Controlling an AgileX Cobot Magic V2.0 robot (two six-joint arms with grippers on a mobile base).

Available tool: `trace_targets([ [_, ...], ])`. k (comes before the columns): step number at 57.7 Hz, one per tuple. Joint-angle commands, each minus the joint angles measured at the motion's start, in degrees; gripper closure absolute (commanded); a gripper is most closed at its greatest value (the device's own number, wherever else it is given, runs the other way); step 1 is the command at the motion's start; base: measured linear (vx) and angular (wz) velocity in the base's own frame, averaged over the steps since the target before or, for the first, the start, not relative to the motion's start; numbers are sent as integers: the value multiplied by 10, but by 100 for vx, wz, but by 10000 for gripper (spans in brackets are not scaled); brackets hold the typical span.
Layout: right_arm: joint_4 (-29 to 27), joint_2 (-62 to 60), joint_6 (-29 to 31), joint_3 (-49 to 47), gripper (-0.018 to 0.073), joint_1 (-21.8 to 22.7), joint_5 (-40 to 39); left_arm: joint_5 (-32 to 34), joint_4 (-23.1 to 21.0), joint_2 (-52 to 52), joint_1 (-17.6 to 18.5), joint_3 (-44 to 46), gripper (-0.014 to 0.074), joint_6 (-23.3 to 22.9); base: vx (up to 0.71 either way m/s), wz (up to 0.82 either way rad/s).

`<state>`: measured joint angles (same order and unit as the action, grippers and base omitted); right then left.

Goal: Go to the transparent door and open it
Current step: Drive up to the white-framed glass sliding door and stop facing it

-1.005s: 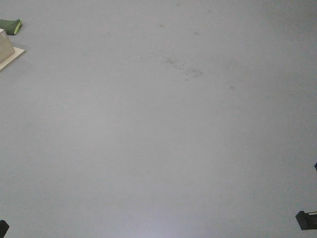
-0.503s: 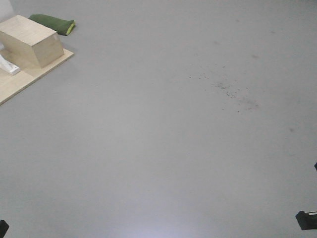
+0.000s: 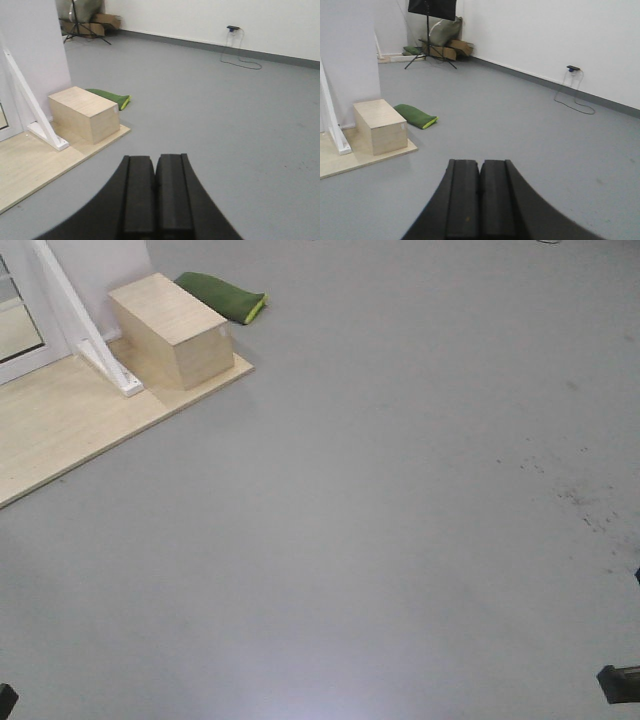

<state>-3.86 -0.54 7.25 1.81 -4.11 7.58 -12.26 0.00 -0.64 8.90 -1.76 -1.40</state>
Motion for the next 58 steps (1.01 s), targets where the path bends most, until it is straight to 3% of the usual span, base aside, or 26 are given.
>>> trace_targets([
  [1,2,-9,3,2,562,2,-48,47,-4,-8,3,-9,594,-3,53,46],
  [58,2,-9,3,2,562,2,-48,47,-4,-8,3,-9,594,-3,49,50],
])
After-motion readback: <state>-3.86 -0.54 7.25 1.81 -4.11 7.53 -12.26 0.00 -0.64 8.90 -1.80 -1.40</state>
